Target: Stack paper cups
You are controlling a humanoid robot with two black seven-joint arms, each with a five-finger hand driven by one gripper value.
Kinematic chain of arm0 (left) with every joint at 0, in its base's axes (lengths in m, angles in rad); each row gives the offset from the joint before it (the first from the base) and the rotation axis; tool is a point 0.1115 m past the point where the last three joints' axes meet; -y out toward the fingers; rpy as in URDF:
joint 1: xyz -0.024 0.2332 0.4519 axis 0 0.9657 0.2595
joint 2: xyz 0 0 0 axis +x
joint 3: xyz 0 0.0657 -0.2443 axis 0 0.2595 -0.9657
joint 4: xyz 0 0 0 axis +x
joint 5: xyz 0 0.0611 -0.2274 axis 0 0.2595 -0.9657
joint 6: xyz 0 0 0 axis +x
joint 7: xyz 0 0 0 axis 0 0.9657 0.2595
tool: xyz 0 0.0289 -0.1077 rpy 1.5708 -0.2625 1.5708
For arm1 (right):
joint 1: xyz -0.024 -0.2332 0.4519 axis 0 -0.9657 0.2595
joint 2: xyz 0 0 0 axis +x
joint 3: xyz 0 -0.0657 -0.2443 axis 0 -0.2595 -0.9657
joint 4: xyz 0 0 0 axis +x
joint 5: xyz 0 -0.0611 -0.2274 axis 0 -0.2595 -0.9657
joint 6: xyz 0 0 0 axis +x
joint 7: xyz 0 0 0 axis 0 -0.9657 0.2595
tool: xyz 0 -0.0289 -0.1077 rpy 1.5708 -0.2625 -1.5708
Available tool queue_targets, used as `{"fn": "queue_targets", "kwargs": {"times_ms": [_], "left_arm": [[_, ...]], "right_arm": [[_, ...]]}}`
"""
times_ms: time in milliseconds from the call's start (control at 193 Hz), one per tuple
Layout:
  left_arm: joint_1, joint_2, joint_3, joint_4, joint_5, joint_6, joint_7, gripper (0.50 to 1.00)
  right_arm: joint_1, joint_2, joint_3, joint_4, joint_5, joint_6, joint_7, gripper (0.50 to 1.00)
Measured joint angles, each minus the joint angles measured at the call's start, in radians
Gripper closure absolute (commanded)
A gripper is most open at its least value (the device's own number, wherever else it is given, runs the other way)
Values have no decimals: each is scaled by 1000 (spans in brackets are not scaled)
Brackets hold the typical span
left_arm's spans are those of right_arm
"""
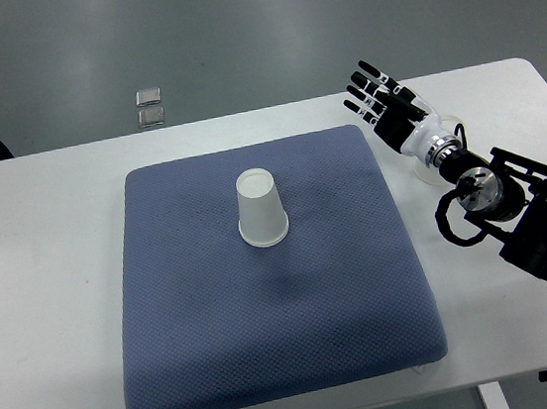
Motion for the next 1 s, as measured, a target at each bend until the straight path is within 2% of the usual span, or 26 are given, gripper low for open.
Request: {"fn": "queue_targets", "kwargs": {"times_ms": [472, 607, 784, 882, 1002], "left_arm": [[-2, 0, 3, -2, 0, 0, 0, 500], [-2, 0, 3, -6, 2, 0, 0, 500], [-2, 0, 5, -25, 4, -2, 0, 500], [-4, 0, 6, -33, 4, -2, 0, 500], [-6, 0, 8, -55, 4, -2, 0, 500]], "right_arm": [[8, -4, -3, 0, -15, -2, -1, 581], [16, -12, -3, 4, -82, 3, -8, 581], [71, -57, -13, 17, -225, 45, -36, 583], [157, -129, -117, 22, -265, 51, -53, 583], [301, -199, -366, 25, -272, 54, -58, 583]]}}
